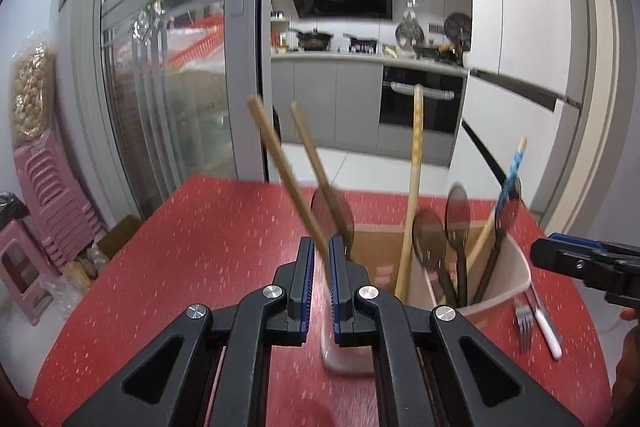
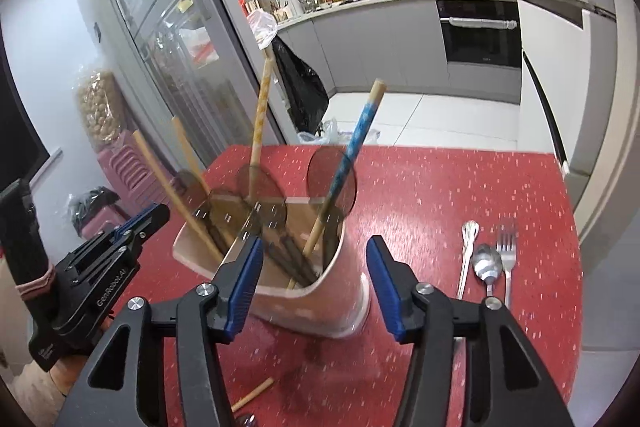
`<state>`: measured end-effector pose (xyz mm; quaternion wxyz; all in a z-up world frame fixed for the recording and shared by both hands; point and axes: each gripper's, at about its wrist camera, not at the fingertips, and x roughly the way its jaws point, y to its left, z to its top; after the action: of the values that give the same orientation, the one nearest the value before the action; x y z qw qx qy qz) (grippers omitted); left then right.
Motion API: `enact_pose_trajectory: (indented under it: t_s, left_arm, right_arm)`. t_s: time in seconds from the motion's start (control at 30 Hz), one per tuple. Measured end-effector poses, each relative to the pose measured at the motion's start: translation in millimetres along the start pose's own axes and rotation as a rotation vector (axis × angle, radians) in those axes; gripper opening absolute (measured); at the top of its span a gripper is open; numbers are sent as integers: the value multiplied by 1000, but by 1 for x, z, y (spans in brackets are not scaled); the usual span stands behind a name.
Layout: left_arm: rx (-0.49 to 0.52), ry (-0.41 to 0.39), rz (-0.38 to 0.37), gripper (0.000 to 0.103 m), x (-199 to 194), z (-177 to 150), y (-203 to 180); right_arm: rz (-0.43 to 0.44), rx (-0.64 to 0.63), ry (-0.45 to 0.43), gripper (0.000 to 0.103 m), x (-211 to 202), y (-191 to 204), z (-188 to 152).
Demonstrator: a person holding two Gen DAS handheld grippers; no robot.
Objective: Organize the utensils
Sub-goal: 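Open both tools to drop the spoon and chopstick into the holder, then move both tools back down to the last spoon and chopstick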
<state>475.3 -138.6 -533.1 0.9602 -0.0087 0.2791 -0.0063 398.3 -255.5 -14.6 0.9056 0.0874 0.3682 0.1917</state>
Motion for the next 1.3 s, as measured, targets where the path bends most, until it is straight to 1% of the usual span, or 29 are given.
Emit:
enact_pose_trajectory:
  t_s: [0.1,0.13,0.3,0.5,0.8,0.83,0.87,1.0,1.03,1.07,1.1,1.17,1.2,1.23,1.27,1.3]
  left_arm:
    - [5,46,0,30,-9,-11,1]
    - [4,62,-2,30,-11,-14,2]
    - [-20,125,-14,30,-26,-32,10]
    - [-4,174,-17,30,-43,-56,13]
    - [13,244,-41,30,-61,-91,14]
    - [10,255,-45,30,-62,-95,16]
    - [8,263,-47,30,-63,-99,17]
    - [6,294,-52,30,-65,-111,21]
    - [6,300,-50,40,-66,-114,22]
    - [3,306,-46,97,-66,-116,24]
    - [-4,318,-36,103,-67,-118,26]
    - [-9,304,-22,103,-67,-123,30]
    - [-5,307,-24,103,-66,-126,31]
    - [0,308,-18,103,-64,-128,32]
    - [10,305,-10,103,-63,-131,32]
    - [20,302,-6,103,-62,-134,32]
  right_arm:
    - [-1,6,27,69,-8,5,-13]
    - [-3,10,39,69,-9,6,-18]
    - [-3,49,100,70,-18,11,-40]
    - [-3,102,163,70,-27,18,-70]
    - [-13,121,230,71,-35,32,-112]
    - [-13,123,232,73,-36,32,-115]
    - [-16,128,238,83,-37,33,-120]
    - [-14,136,243,84,-43,36,-132]
    - [-15,137,244,84,-44,37,-134]
    - [-17,140,244,84,-47,38,-137]
    - [-18,144,247,84,-48,38,-139]
    - [-17,151,254,85,-50,39,-144]
    - [-19,151,257,94,-50,39,-146]
    - [-21,151,261,96,-50,39,-147]
    - [-26,149,262,103,-50,40,-148]
    - [-30,145,263,103,-50,41,-150]
